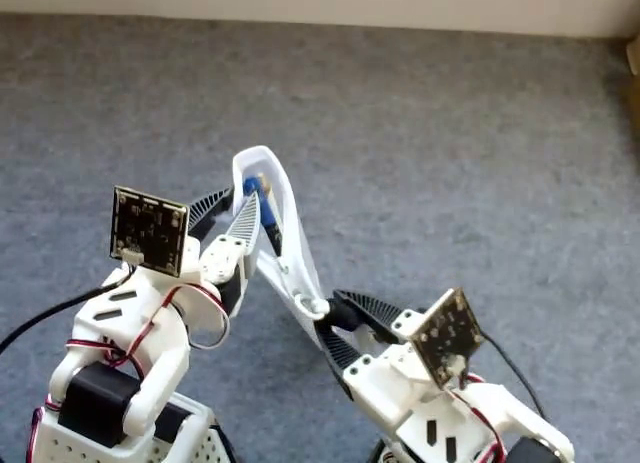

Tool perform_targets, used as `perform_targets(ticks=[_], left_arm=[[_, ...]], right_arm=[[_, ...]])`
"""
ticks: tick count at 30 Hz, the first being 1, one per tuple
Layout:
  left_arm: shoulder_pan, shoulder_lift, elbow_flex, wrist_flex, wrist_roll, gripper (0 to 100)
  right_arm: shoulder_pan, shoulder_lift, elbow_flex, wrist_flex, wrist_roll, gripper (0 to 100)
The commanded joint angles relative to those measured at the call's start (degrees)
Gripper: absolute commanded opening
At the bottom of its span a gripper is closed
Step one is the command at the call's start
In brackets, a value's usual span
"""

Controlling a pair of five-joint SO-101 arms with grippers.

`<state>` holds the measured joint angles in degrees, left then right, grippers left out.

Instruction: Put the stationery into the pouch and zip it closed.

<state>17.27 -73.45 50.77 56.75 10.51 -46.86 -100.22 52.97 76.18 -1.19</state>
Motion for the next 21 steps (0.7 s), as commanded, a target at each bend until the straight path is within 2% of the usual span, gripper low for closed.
perform_targets(ticks=[1,7,11,19,21], left_arm=[[0.3,0.7,2.3,0.1,-0.7,9],[0.3,0.7,2.3,0.1,-0.7,9],[0.3,0.7,2.3,0.1,-0.7,9],[0.3,0.7,2.3,0.3,-0.8,9],[0.3,0.7,2.3,0.4,-0.8,9]], right_arm=[[1.2,0.0,-4.1,0.8,0.7,8.7],[1.1,0.0,-3.8,0.2,0.7,9.3],[0.9,0.0,-3.5,-1.1,0.4,13.2],[0.8,0.0,4.7,-8.5,0.8,12.8],[0.8,0.0,5.0,-8.7,0.8,10.0]])
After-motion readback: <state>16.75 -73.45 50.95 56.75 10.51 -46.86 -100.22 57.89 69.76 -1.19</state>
